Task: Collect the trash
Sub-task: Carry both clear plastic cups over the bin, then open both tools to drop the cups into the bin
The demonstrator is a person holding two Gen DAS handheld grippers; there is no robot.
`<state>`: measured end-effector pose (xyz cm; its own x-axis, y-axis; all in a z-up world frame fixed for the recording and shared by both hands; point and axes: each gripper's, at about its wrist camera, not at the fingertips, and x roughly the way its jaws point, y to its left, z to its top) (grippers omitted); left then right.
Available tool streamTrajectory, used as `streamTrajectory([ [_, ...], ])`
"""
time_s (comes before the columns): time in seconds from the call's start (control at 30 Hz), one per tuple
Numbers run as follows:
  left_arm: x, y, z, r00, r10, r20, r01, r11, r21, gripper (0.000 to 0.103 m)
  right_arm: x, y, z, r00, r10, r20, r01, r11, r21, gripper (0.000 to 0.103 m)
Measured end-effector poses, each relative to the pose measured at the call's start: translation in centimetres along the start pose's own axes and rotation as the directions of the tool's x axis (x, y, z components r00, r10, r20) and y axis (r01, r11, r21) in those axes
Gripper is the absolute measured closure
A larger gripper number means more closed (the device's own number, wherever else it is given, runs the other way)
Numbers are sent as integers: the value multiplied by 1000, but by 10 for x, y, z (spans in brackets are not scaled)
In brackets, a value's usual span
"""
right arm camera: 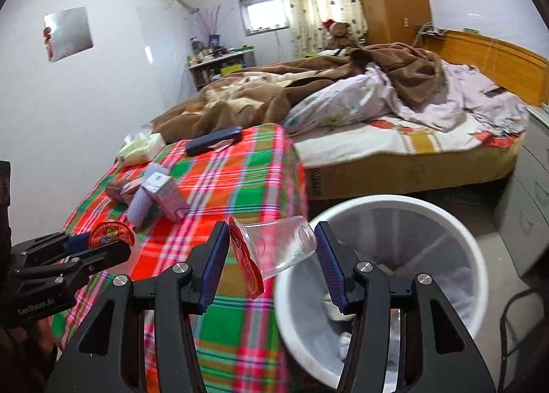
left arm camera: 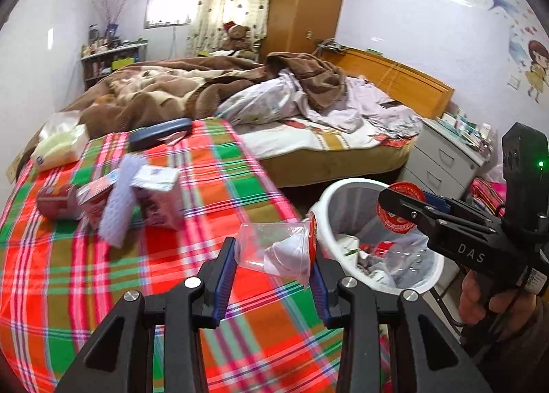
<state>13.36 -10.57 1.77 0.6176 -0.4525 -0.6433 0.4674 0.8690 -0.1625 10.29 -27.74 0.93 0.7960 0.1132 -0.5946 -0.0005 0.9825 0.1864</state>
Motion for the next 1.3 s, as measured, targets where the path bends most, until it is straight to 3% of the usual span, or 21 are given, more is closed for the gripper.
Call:
streamTrajectory([
  [0.37, 32, -54, 15, 997, -72, -25, 74, 994, 80, 63, -16, -43, -6, 993, -121, 5, 121, 991, 57, 50],
  [0.67, 71, -88, 18, 992, -97, -77, 106, 985, 133, 63, -13, -75, -16, 978, -205, -48, 209, 973, 98, 50],
  [1.07, 115, -106, 17, 981, -124, -148, 144, 980, 135, 63, 3, -95, -23, 955, -267, -126, 278, 957, 79, 50],
  [1.3, 122, -106, 18, 978, -135, -156, 156, 979, 130, 51, 5, -100, -25, 951, -275, -145, 289, 953, 89, 46],
])
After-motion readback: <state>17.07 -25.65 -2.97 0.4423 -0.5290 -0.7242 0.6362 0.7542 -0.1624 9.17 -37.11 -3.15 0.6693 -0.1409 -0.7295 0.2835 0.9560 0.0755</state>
